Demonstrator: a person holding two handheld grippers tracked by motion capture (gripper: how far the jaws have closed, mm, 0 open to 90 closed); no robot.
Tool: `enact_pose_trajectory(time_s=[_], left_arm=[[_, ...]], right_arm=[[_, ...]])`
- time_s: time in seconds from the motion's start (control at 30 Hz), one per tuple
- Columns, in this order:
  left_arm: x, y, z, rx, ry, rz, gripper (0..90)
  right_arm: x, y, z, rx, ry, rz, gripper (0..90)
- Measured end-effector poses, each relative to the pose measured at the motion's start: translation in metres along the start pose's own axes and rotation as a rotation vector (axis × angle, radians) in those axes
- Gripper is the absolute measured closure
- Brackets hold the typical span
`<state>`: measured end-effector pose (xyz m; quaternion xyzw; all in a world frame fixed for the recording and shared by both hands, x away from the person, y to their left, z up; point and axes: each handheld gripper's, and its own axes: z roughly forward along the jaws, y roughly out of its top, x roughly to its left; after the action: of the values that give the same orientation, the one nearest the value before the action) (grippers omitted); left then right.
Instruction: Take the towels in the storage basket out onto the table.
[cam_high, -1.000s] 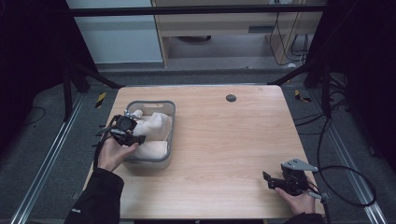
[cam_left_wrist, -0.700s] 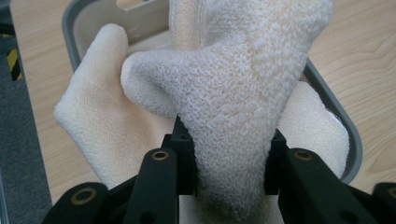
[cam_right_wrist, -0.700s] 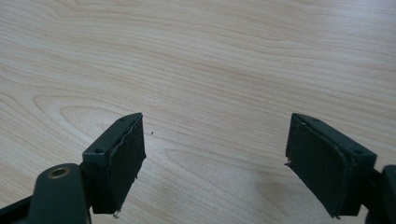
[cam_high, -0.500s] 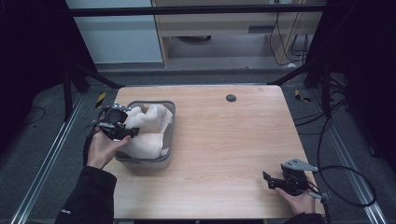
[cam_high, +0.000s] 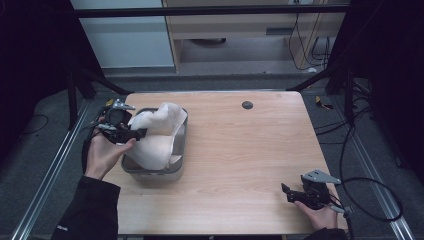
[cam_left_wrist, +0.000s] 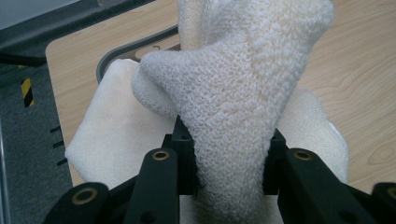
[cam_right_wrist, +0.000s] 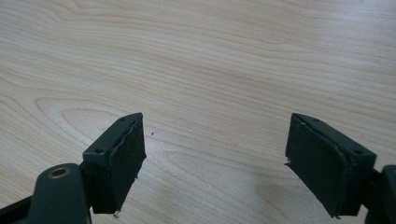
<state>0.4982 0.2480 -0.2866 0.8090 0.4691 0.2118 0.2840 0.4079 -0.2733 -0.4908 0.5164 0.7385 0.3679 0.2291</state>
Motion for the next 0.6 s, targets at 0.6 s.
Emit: enact_pose_trajectory(time_s=[0.6], left_arm=[[-0.013,0.020,-0.036,-0.038,-0.026,0.036,67.4]], right_arm=[[0.001,0.001,-0.002,-0.005,0.008,0.010,19.6]])
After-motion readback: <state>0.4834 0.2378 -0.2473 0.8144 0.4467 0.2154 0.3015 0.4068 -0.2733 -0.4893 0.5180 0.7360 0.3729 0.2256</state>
